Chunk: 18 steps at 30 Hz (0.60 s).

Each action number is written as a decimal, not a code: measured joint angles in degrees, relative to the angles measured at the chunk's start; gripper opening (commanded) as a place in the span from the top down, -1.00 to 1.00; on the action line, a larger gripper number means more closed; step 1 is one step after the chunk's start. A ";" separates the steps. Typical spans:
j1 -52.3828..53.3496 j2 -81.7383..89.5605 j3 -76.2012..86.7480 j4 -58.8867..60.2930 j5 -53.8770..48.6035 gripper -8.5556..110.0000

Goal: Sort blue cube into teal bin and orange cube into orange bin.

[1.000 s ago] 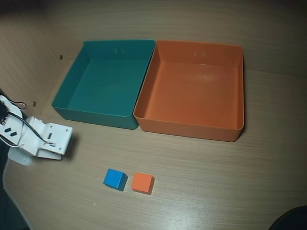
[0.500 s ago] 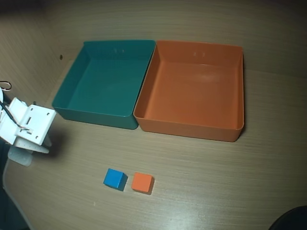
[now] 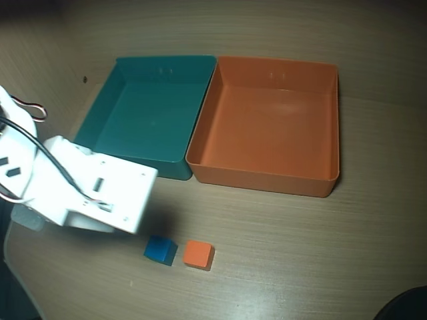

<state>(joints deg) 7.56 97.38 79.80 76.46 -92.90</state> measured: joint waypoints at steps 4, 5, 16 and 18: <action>0.00 -10.55 -7.47 0.00 -3.87 0.34; 0.09 -12.83 -8.70 0.00 -5.10 0.34; 3.69 -24.52 -10.28 -0.09 -14.41 0.34; 3.78 -25.75 -10.28 -0.09 -14.59 0.34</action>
<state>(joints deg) 11.34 71.63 69.52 76.38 -107.49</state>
